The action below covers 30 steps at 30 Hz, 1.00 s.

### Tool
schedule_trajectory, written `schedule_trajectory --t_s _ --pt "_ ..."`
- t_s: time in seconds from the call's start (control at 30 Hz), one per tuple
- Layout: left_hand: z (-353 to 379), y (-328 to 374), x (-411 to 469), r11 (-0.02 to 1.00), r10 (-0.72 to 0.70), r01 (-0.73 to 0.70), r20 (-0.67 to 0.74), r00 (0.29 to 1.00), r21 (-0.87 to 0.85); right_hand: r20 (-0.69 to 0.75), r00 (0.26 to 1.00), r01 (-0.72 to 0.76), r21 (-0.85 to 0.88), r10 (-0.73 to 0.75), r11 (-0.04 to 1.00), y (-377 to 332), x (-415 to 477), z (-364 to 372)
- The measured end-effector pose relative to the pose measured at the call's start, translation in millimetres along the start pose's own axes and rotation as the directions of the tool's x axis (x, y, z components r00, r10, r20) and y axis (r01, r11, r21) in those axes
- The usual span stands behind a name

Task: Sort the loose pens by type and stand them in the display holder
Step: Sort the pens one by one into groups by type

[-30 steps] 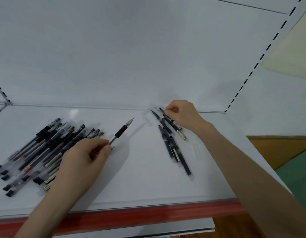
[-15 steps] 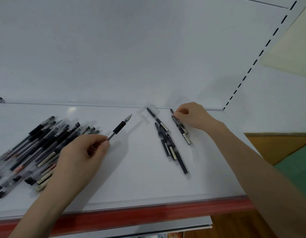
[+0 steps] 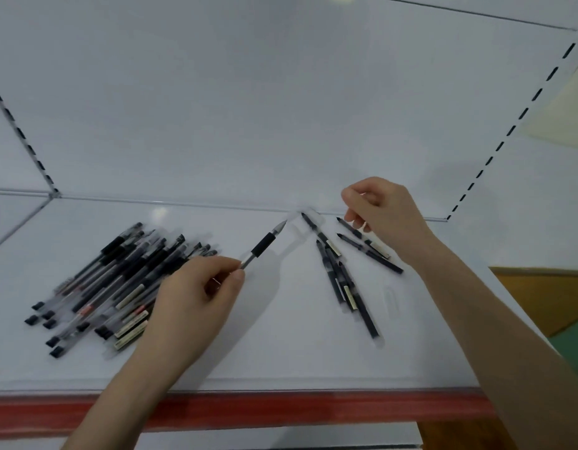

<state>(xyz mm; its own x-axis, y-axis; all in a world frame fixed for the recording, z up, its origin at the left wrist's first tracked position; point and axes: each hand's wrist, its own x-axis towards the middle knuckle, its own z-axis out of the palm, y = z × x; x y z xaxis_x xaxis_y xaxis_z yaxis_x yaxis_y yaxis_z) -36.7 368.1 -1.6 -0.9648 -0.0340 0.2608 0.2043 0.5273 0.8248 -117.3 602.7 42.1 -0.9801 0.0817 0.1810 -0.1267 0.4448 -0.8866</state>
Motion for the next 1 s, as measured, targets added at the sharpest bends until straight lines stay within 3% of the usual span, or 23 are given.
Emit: schedule_trajectory --t_s 0.17,0.3,0.43,0.7,0.87,1.0 --pt "-2.6 8.1 -5.1 0.992 0.018 -0.017 0.001 1.0 -0.122 0.219 0.967 -0.195 0.297 0.133 0.935 -29.0 -19.5 7.6" --pt "-3.1 13.1 -8.7 0.982 0.019 -0.017 0.009 1.0 -0.189 0.119 0.987 -0.151 0.49 0.106 0.858 -34.4 -25.9 14.0" --pt "-2.3 16.4 -12.7 0.981 0.04 -0.039 0.003 0.999 -0.188 0.076 0.992 -0.124 0.701 0.1 0.703 -40.0 -33.3 21.0" --pt "-3.8 21.1 -19.1 0.98 0.056 -0.052 0.016 0.998 -0.193 0.062 0.993 -0.113 0.699 0.097 0.707 -43.5 -48.5 31.8" --pt "-5.5 21.6 -20.2 0.981 0.066 -0.063 0.012 0.998 -0.184 0.1 0.994 -0.097 0.59 0.046 0.802 -44.1 -61.1 38.4" --pt "-6.9 22.2 -22.7 0.98 0.047 -0.044 0.014 0.999 -0.192 0.043 0.999 0.01 0.433 -0.032 0.901 -43.4 -66.9 42.5"
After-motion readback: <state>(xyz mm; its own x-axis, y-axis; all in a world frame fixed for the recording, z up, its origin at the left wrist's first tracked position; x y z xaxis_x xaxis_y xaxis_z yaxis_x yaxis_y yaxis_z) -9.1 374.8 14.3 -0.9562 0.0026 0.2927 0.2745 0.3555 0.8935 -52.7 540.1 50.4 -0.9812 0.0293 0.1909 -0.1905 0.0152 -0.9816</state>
